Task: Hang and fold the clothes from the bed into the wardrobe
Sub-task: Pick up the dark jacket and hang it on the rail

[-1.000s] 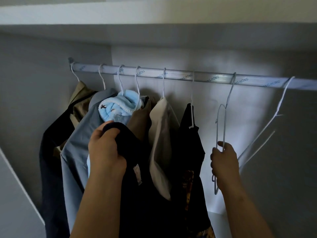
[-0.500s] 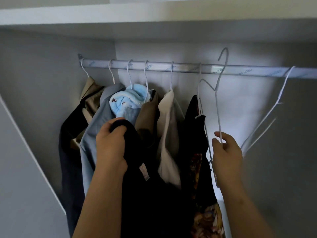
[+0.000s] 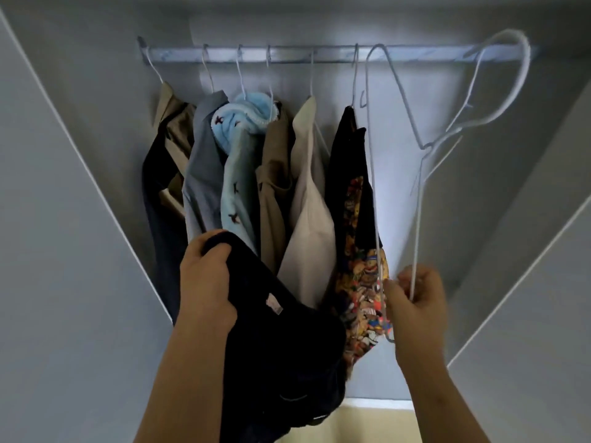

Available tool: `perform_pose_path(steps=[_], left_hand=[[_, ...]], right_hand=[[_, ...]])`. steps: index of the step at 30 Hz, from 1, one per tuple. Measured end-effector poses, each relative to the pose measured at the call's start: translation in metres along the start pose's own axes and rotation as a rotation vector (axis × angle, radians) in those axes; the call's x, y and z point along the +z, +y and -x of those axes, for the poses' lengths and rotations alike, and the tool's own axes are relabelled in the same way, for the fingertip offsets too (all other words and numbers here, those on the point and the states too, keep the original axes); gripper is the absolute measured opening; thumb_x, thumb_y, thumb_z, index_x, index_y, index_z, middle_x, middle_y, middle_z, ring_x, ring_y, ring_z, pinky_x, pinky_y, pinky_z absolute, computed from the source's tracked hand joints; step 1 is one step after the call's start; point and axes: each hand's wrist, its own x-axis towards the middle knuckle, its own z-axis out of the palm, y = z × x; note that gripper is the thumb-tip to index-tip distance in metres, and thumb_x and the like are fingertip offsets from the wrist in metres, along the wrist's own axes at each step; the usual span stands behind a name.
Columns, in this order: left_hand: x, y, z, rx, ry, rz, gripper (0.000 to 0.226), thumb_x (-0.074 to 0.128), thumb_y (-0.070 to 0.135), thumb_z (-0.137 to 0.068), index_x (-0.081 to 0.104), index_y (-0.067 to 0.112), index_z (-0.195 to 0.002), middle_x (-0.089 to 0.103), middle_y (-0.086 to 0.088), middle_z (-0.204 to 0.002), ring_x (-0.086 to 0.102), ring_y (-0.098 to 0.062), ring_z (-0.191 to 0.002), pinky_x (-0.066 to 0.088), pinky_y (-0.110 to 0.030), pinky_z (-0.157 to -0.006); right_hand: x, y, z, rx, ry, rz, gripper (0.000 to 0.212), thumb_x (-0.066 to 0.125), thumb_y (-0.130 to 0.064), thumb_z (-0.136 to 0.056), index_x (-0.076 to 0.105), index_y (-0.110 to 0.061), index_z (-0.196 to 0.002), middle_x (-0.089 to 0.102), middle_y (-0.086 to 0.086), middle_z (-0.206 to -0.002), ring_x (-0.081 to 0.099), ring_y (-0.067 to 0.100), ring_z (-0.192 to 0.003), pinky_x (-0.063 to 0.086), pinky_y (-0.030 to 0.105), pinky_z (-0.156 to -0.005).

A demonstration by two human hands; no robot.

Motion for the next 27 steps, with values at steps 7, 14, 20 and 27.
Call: perform_pose_path(steps=[7, 14, 20, 27], left_hand=[[-0.015, -0.007, 0.030, -0.031, -0.074, -0.021, 0.020, 0.045, 0.005, -0.092, 0.059, 0.018, -0.100, 0.060, -0.005, -0.085, 0.057, -0.018, -0.074, 0.045, -0.026, -0.056], [-0.020, -0.010, 0.040, -0.020, -0.044, -0.043, 0.020, 0.046, 0.004, -0.091, 0.060, 0.019, -0.095, 0.059, -0.002, -0.083, 0.056, -0.015, -0.071, 0.044, -0.023, -0.053], [-0.017, -0.013, 0.048, -0.073, -0.085, -0.089, 0.020, 0.047, 0.000, -0.085, 0.058, 0.017, -0.087, 0.058, -0.006, -0.077, 0.056, -0.019, -0.065, 0.044, -0.027, -0.050], [-0.022, -0.022, 0.050, -0.048, -0.016, -0.141, 0.019, 0.047, 0.005, -0.088, 0.052, 0.014, -0.103, 0.055, -0.007, -0.084, 0.055, -0.021, -0.073, 0.049, -0.034, -0.064]], right_hand=[[-0.030, -0.008, 0.037, 0.155, -0.189, 0.198, 0.021, 0.065, -0.018, -0.082, 0.057, -0.014, -0.063, 0.045, -0.008, -0.045, 0.037, 0.002, -0.041, 0.032, 0.021, -0.046], [-0.044, -0.021, 0.037, 0.173, -0.176, 0.049, 0.024, 0.067, -0.014, -0.080, 0.051, -0.005, -0.066, 0.046, 0.000, -0.052, 0.044, 0.008, -0.045, 0.042, 0.018, -0.046], [-0.064, -0.018, 0.034, 0.196, 0.092, 0.024, 0.041, 0.050, -0.035, -0.093, 0.047, -0.018, -0.056, 0.043, -0.008, -0.049, 0.039, 0.011, -0.049, 0.033, 0.024, -0.049], [-0.080, -0.023, 0.025, 0.262, -0.172, -0.113, 0.063, 0.052, -0.025, -0.093, 0.044, -0.016, -0.031, 0.033, -0.004, -0.031, 0.031, 0.006, -0.032, 0.030, 0.027, -0.052]])
